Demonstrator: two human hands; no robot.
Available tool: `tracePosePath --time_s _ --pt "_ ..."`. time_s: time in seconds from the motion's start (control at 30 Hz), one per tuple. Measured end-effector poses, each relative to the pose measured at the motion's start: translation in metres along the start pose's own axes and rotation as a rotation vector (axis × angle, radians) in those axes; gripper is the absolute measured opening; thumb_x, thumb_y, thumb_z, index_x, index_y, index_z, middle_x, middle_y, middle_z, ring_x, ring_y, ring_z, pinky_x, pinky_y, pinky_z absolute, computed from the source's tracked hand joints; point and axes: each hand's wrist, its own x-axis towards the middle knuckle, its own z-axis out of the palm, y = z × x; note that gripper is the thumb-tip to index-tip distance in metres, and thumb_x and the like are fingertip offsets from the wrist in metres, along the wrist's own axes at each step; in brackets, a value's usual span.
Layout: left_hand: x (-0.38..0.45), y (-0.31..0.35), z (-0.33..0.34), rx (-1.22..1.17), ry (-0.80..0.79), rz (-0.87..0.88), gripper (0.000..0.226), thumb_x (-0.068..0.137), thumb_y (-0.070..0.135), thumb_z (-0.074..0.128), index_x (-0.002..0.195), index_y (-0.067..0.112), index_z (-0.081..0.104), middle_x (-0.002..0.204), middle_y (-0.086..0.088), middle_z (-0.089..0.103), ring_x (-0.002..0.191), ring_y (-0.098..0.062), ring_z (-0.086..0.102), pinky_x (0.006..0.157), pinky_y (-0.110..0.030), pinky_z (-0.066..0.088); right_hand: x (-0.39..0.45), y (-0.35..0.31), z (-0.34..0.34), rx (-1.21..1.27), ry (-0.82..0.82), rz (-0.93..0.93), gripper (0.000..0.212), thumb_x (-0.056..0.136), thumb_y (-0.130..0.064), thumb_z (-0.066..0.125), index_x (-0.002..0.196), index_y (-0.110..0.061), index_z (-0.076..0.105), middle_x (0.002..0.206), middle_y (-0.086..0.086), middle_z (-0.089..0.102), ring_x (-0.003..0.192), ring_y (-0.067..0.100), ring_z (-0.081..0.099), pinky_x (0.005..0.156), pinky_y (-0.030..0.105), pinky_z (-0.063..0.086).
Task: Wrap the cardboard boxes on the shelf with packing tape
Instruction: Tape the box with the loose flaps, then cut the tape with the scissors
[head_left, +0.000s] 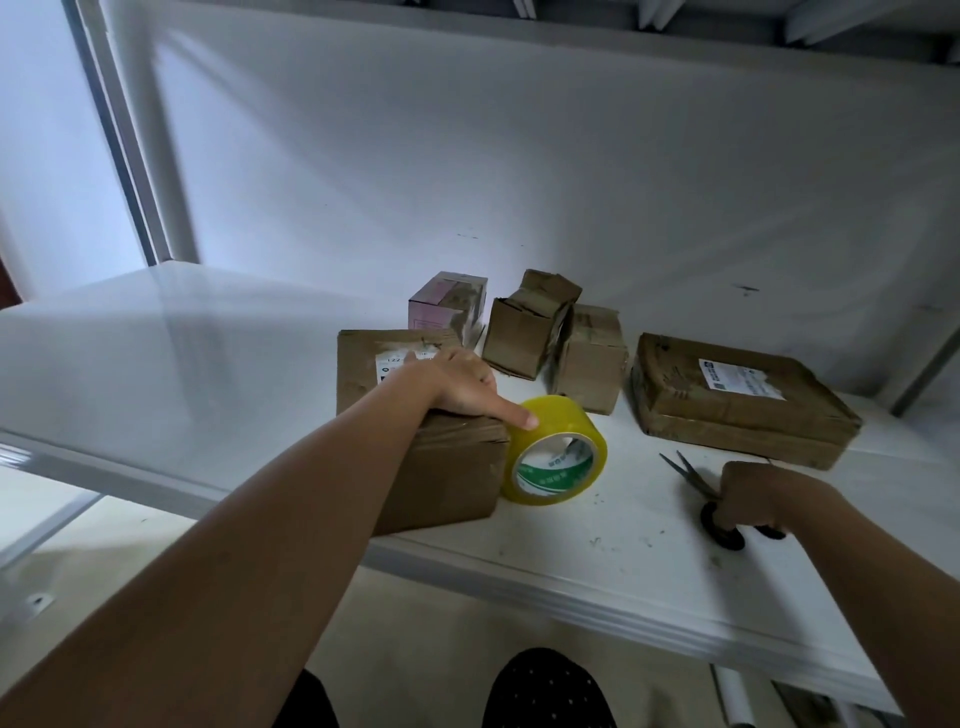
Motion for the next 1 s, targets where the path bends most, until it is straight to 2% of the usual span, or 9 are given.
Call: tracePosePath --time_s 0.07,0.2,0.3,0.37,0.43,0.53,0.67,0.8,1.0 --pt "0.0 0.0 0.001 -0.002 0.01 0.0 0.074 0.039 0.091 0.044 0.089 0.038 0.056 0.144 -0.001 0.034 0.138 -0.025 0.019 0.11 -0.064 0.007 0.004 0.01 0.001 0.158 -0.034 -0.072 0.021 0.084 -0.018 0.064 0.097 -0.002 0.062 0.075 0.006 0.058 0.062 0.017 0.053 0.049 0.019 0.041" --pt "0.0 0.0 0.002 -0.014 0.015 -0.001 0.067 0.045 0.09 0.046 0.085 0.038 0.056 0.144 0.0 0.034 0.139 -0.024 0.018 0.11 -0.064 0.004 -0.006 0.021 -0.019 0.947 -0.1 -0.378 0.008 0.093 -0.008 0.055 0.088 -0.01 0.061 0.08 0.011 0.061 0.065 0.016 0.055 0.059 0.026 0.044" --pt "0.001 -0.001 0.002 -0.023 0.02 0.004 0.069 0.04 0.092 0.044 0.079 0.037 0.057 0.141 0.0 0.037 0.137 -0.024 0.021 0.11 -0.064 0.006 -0.02 -0.003 -0.036 1.154 -0.168 -0.563 0.016 0.096 -0.013 0.049 0.105 -0.012 0.062 0.09 0.007 0.068 0.07 0.012 0.06 0.054 0.019 0.044" --pt "0.001 -0.001 0.002 -0.035 0.023 0.003 0.068 0.038 0.091 0.045 0.077 0.037 0.058 0.138 0.0 0.039 0.135 -0.024 0.023 0.109 -0.064 0.008 -0.032 -0.026 -0.041 1.195 -0.29 -0.656 0.025 0.087 -0.02 0.063 0.11 -0.01 0.058 0.095 0.009 0.067 0.077 0.015 0.064 0.056 0.02 0.05" --pt "0.002 -0.002 0.002 -0.052 0.023 0.003 0.066 0.037 0.091 0.047 0.073 0.037 0.058 0.136 -0.002 0.042 0.132 -0.025 0.027 0.109 -0.062 0.015 -0.045 -0.042 -0.043 1.189 -0.512 -0.721 0.07 0.061 -0.032 0.087 0.116 -0.006 0.052 0.095 0.014 0.065 0.084 0.022 0.067 0.066 0.027 0.056" --pt "0.005 -0.001 0.002 -0.06 0.026 0.004 0.064 0.04 0.093 0.054 0.069 0.035 0.058 0.131 -0.008 0.047 0.127 -0.028 0.034 0.108 -0.057 0.025 -0.061 -0.05 -0.046 0.887 -0.778 -0.807 0.119 0.039 -0.055 0.09 0.132 -0.004 0.037 0.103 0.017 0.061 0.103 0.033 0.061 0.091 0.04 0.052" --pt "0.006 -0.002 0.0 -0.078 0.013 0.004 0.066 0.038 0.093 0.055 0.071 0.036 0.059 0.132 -0.006 0.045 0.127 -0.027 0.033 0.108 -0.053 0.027 -0.069 -0.057 -0.033 0.753 -0.9 -0.866 0.106 0.041 -0.064 0.085 0.121 -0.011 0.04 0.108 0.017 0.057 0.11 0.035 0.056 0.106 0.048 0.039" --pt "0.003 -0.001 -0.001 -0.08 0.03 0.008 0.065 0.039 0.089 0.051 0.074 0.035 0.06 0.131 -0.002 0.046 0.126 -0.024 0.034 0.11 -0.055 0.02 -0.072 -0.07 -0.014 0.75 -0.939 -0.904 0.099 0.04 -0.068 0.083 0.112 -0.012 0.044 0.108 0.017 0.058 0.106 0.032 0.059 0.106 0.046 0.039" --pt "0.004 -0.001 0.001 -0.038 0.023 -0.007 0.049 0.059 0.083 0.057 0.074 0.037 0.058 0.136 -0.001 0.041 0.133 -0.025 0.025 0.11 -0.057 0.018 -0.07 -0.091 -0.003 0.822 -0.865 -0.854 0.111 0.033 -0.066 0.085 0.115 -0.004 0.045 0.104 0.015 0.062 0.102 0.029 0.062 0.101 0.039 0.044"
